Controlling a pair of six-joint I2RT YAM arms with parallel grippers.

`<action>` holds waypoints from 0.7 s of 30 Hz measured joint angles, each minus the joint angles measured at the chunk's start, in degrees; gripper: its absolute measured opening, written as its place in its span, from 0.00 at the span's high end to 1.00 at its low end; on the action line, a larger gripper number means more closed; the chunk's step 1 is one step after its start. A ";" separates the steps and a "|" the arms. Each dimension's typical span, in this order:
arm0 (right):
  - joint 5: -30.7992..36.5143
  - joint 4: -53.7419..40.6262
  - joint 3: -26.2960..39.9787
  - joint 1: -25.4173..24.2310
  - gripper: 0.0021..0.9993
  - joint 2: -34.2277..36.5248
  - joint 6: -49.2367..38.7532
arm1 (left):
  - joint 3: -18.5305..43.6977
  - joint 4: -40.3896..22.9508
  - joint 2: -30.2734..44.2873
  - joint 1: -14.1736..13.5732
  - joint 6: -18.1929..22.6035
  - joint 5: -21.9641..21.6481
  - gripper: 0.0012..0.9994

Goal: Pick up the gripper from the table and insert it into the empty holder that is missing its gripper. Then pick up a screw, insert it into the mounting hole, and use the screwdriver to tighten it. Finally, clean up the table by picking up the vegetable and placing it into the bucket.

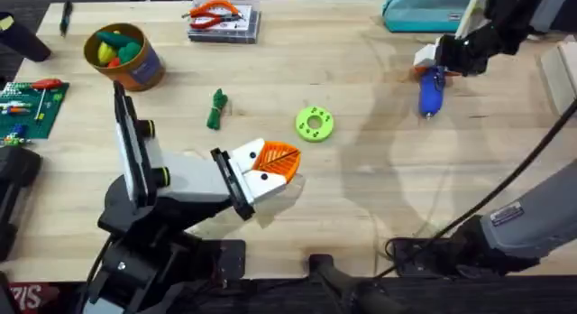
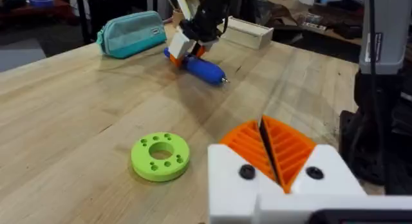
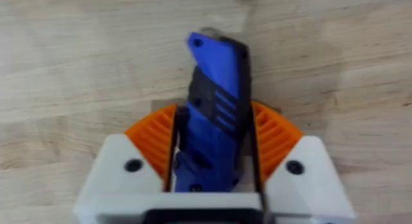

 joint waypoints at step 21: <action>-0.05 -1.58 -0.26 -0.04 0.97 -2.59 -0.06 | 0.00 0.00 0.00 0.00 0.00 0.01 1.00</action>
